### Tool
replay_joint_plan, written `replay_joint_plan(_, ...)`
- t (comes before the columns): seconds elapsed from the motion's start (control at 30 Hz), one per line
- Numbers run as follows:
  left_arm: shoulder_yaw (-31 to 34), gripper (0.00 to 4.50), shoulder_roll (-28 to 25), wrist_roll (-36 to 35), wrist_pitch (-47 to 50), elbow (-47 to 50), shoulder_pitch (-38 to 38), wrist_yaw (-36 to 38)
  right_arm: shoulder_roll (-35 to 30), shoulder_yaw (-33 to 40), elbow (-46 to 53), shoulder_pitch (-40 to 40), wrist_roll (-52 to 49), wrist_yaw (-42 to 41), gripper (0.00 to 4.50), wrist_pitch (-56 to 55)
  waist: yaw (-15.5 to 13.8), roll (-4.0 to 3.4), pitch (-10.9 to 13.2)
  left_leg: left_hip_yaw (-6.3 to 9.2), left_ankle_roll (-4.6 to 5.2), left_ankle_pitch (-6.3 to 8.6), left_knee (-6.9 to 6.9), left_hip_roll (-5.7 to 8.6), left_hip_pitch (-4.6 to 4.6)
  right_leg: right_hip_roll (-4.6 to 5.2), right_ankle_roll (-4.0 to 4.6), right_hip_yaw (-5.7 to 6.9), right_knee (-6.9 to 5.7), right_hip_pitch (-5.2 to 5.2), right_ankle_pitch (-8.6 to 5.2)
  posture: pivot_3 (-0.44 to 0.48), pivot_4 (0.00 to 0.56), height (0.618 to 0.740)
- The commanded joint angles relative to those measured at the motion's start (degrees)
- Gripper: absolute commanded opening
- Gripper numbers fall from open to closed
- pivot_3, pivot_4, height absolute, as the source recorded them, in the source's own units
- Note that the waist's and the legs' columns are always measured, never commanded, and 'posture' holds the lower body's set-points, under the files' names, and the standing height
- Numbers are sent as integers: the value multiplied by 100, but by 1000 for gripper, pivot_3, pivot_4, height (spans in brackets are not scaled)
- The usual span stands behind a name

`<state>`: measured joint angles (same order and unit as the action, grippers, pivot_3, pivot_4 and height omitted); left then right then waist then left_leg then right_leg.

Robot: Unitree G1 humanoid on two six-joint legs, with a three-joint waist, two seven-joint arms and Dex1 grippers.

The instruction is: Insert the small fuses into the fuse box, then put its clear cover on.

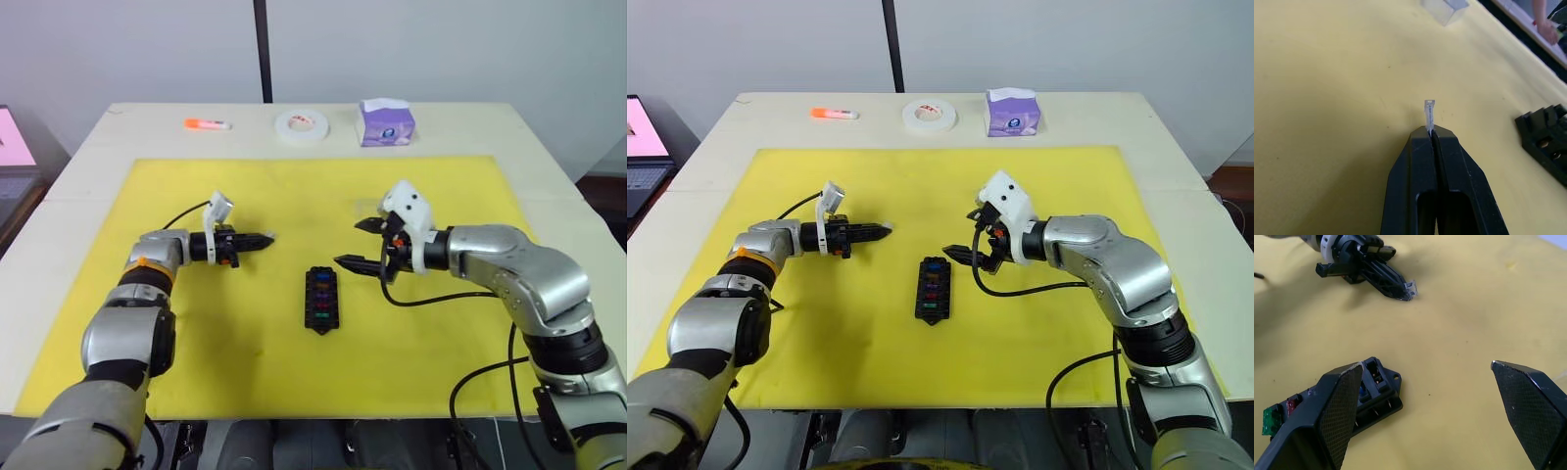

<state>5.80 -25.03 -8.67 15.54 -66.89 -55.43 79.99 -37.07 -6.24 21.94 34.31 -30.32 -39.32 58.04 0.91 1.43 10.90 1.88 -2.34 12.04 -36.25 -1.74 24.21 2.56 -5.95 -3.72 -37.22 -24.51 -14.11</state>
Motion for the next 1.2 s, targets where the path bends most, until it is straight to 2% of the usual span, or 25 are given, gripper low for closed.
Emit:
replay_joint_plan(0.03, 383, 32, -160, -719, 793, 1177, 132, 323, 446, 1020, -146, 515, -862, 226, 4500, 654, 26, 1, 3, 1, 0, 0, 1, -1, 0, -1, 1, 0, -1, 0, 0, 0, 150, 740)
replay_joint_plan(0.13, 671, 32, -243, -1507, 1947, 2981, 477, 132, 659, 1737, -422, 976, -1719, 220, 4500, 1333, 33, 3, 5, 7, 0, 0, 2, -5, 5, -4, 0, 2, -6, -7, 3, 0, 150, 740)
replay_joint_plan(0.27, 1130, 32, -220, -2839, 3527, 5820, 1056, -749, 514, 2161, -1070, 1855, -2332, 45, 4500, 1857, 41, -1, 7, 13, 0, 0, 8, -8, 5, -1, -7, 8, -6, -6, 7, 0, 150, 740)
replay_joint_plan(0.37, 1224, 32, -132, -3358, 3953, 6820, 1285, -1322, 440, 2107, -1298, 2209, -2466, -45, 4500, 1907, 38, -1, 7, 11, 0, 0, 11, -7, -1, 0, -7, 8, -4, -4, 7, 0, 150, 740)
replay_joint_plan(0.43, 1247, 0, -9, -3684, 4097, 7290, 1308, -1695, 464, 1983, -1425, 2430, -2454, -87, 4072, 1817, 34, -1, 7, 11, 0, 0, 10, -7, -10, -3, -6, 7, -4, 2, 6, 0, 150, 740)
replay_joint_plan(0.5, 1230, 0, 102, -3881, 4109, 7520, 1307, -1965, 455, 1807, -1437, 2528, -2476, -262, 3553, 1738, 36, -1, 7, 9, 0, 0, 6, -6, -10, -3, -4, 7, -4, 2, 8, 0, 150, 740)
replay_joint_plan(0.63, 1085, 0, 73, -3938, 3916, 7558, 1395, -2163, 520, 1673, -1472, 2582, -2530, -292, 2230, 1705, 43, -1, 7, 8, 0, 0, 8, -7, -9, -7, -4, 6, -2, 2, 7, 0, 150, 740)
replay_joint_plan(1.2, 684, 0, 99, -4281, 3630, 7439, 1295, -2359, 1044, 1748, -1429, 2583, -2941, 289, 2230, 1834, 59, -1, 7, 8, 0, 0, 9, -7, -7, -7, -3, 6, 1, 2, 7, 0, 150, 740)
